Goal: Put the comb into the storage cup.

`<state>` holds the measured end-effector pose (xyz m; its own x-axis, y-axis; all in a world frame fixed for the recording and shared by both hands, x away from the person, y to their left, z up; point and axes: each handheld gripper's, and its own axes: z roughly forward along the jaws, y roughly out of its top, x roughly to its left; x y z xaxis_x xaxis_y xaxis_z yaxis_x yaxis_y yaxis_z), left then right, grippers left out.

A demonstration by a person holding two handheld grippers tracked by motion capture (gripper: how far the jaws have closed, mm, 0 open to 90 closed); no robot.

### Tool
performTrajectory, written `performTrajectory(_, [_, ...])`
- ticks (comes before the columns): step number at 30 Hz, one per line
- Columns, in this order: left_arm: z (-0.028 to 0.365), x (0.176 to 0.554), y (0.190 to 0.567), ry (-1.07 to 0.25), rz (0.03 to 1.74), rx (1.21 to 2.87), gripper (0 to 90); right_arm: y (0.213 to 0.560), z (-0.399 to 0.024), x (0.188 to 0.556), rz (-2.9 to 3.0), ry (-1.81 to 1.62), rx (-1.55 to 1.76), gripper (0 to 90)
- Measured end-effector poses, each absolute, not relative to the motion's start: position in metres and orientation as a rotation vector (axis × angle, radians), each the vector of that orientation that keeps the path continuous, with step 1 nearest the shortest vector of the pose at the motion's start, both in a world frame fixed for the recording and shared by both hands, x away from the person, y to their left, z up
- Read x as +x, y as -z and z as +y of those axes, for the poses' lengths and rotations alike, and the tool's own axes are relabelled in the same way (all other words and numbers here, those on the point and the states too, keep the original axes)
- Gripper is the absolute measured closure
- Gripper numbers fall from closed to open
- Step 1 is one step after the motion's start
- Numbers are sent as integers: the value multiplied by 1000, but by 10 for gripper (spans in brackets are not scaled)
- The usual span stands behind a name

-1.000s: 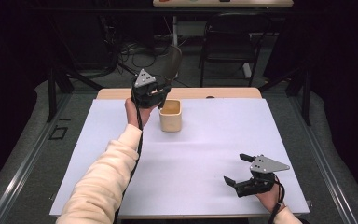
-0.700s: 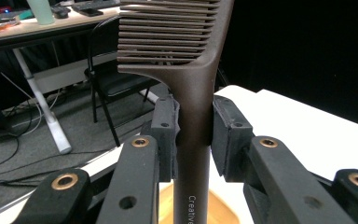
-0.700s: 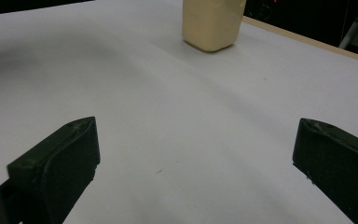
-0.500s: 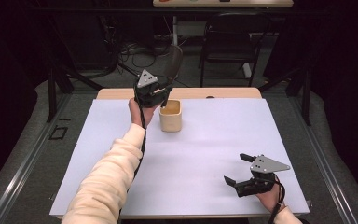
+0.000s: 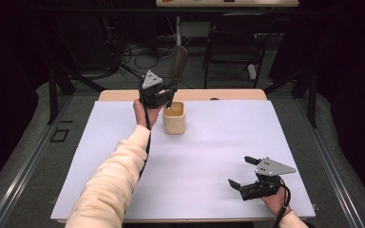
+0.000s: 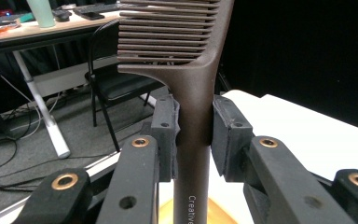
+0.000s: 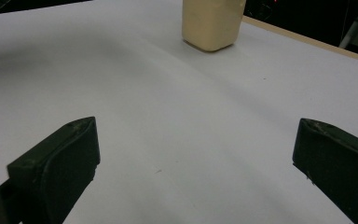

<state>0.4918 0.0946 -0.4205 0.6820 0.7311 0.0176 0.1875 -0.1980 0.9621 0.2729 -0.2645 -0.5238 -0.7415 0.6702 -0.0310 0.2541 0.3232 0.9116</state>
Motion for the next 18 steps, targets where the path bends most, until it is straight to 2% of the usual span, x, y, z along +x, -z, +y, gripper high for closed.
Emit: performTrajectory(18, [92, 499, 430, -578, 749, 1746, 724, 524, -265, 273, 2198, -1406, 822, 0])
